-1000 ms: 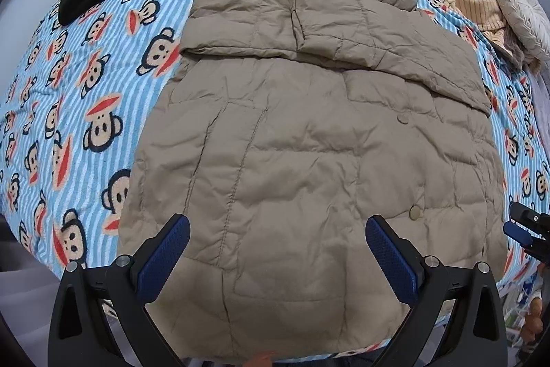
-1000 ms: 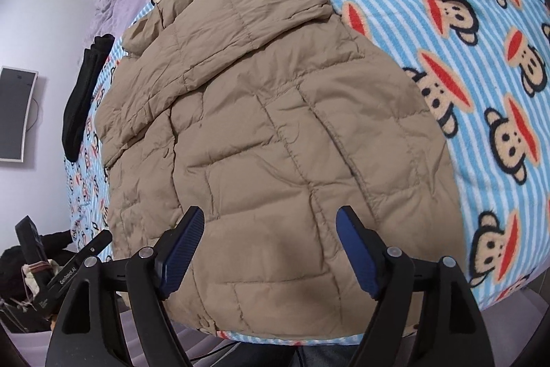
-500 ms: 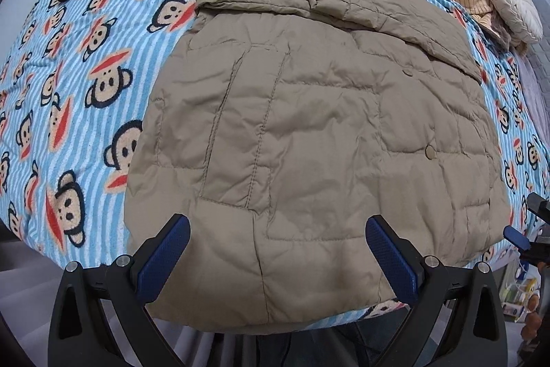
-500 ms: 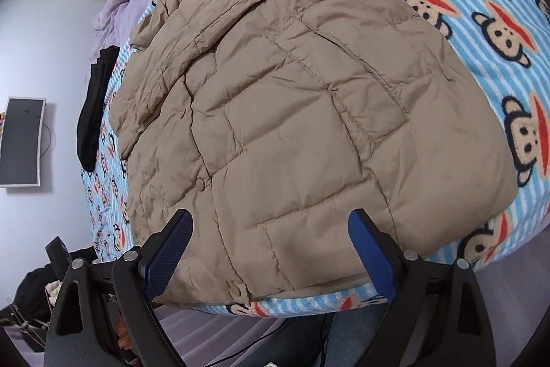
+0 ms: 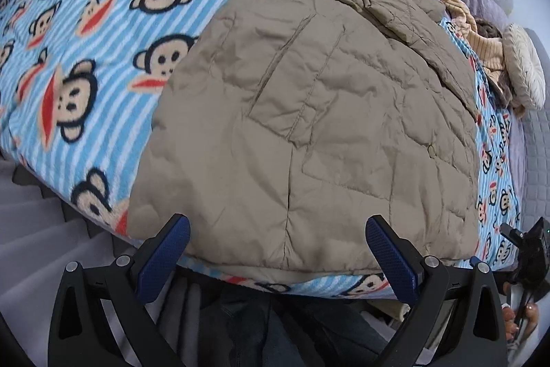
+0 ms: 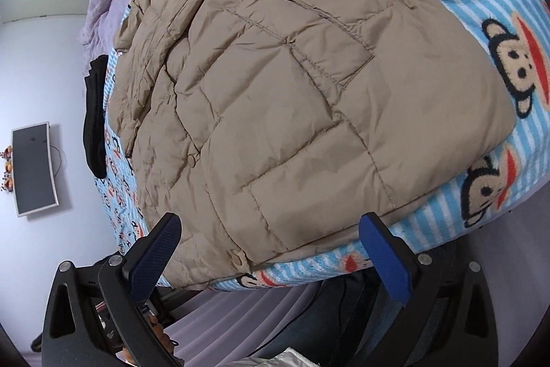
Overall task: Fold large clothes
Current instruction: 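Grasp the beige jacket's hem edge with both tools, then fold the gripped hem up over the body toward the collar with both tools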
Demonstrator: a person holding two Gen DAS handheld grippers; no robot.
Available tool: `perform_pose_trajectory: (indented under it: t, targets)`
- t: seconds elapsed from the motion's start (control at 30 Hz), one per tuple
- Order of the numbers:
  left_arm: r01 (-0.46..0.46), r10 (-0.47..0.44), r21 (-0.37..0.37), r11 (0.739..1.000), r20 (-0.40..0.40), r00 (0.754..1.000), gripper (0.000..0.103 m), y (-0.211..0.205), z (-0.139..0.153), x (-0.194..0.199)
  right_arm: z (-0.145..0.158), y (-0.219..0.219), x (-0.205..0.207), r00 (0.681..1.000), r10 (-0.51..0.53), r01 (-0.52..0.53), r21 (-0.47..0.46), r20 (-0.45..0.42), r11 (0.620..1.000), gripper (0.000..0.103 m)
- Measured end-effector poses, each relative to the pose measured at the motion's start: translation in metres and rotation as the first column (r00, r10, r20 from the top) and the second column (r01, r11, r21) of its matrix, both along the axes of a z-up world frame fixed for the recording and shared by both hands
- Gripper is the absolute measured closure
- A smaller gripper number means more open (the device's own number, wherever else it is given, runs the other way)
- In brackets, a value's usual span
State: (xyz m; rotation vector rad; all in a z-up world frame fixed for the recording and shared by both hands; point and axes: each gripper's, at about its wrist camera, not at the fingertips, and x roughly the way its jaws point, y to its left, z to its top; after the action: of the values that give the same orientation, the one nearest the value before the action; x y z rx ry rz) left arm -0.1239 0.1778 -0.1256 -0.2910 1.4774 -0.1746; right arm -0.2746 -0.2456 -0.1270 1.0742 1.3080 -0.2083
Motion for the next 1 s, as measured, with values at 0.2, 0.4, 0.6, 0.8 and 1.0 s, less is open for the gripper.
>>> perform_pose_trajectory:
  t: [0.2,0.4,0.6,0.8,1.0]
  targets:
    - [-0.068,0.060,-0.143,0.987,-0.064,0.996,0.001,0.014,-0.015,-0.026,-0.011,-0.030,-0.029,0.998,-0.051,0.052,0.031,-0.025,0.998,0.000]
    - [-0.153,0.117,-0.240,0.959,-0.155,0.981,0.001,0.017,-0.046,-0.034,-0.042,-0.046,-0.057,0.987,-0.150,0.154,0.101,-0.049,0.983,0.000]
    - [-0.149,0.110,-0.270,0.951,-0.154,0.982,0.001,-0.001,-0.059,-0.021,-0.070,-0.050,-0.056,0.978,-0.202,0.208,0.155,-0.050,0.966,0.000]
    - [-0.102,0.073,-0.312,0.945,-0.101,0.992,0.001,-0.013,-0.043,-0.001,-0.077,-0.051,-0.043,0.970,-0.242,0.238,0.202,-0.004,0.950,0.000]
    - [-0.022,0.008,-0.330,0.944,-0.044,0.999,0.005,-0.029,-0.025,0.020,-0.064,-0.053,-0.031,0.956,-0.282,0.256,0.246,0.079,0.935,0.000]
